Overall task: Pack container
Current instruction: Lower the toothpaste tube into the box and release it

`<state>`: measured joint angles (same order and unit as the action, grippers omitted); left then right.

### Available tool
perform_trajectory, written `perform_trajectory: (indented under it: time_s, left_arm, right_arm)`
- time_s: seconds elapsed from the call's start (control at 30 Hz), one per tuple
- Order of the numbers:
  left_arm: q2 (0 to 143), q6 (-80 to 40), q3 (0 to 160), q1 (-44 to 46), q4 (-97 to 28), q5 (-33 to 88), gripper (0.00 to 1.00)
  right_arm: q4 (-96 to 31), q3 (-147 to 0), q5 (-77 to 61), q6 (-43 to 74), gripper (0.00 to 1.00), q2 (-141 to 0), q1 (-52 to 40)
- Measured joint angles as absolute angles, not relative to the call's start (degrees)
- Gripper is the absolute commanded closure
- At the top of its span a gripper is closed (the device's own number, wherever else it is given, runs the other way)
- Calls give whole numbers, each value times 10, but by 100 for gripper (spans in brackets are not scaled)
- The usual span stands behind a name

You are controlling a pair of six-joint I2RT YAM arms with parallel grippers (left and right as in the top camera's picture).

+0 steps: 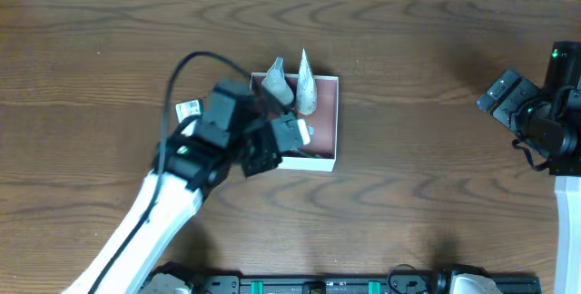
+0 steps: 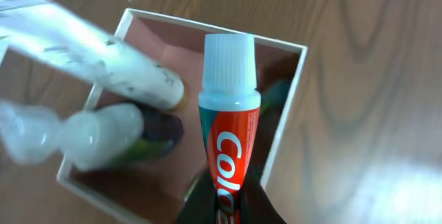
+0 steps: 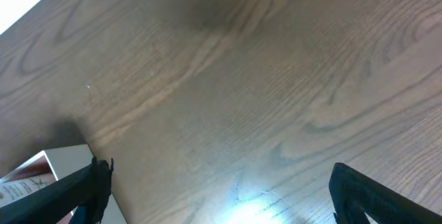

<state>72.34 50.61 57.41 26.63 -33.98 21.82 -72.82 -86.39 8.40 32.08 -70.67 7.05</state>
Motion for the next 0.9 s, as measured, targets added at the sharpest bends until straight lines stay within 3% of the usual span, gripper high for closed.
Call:
perform_trajectory:
  time_s: [0.43, 0.53, 0.57, 0.6, 0.63, 0.8, 0.9]
  left_arm:
    - [891, 589, 574, 267, -240, 195, 93]
    - [896, 594, 574, 267, -240, 193, 83]
    - [896, 595, 574, 267, -239, 193, 74]
    - [896, 594, 574, 267, -239, 193, 44]
    - [896, 596, 574, 267, -239, 193, 26]
    - [888, 569, 574, 267, -242, 191, 4]
    - [858, 533, 574, 267, -244, 177, 2]
  right_arm:
    - [-728, -864, 84, 321, 1, -707, 70]
    - [-728, -864, 84, 321, 1, -707, 70]
    - [-728, -864, 84, 321, 1, -707, 70]
    - [-728, -864, 84, 321, 1, -707, 70]
    - [-728, -864, 84, 321, 1, -707, 70]
    - [-728, -864, 84, 321, 1, -707, 70]
    - [-728, -864, 84, 321, 1, -707, 70]
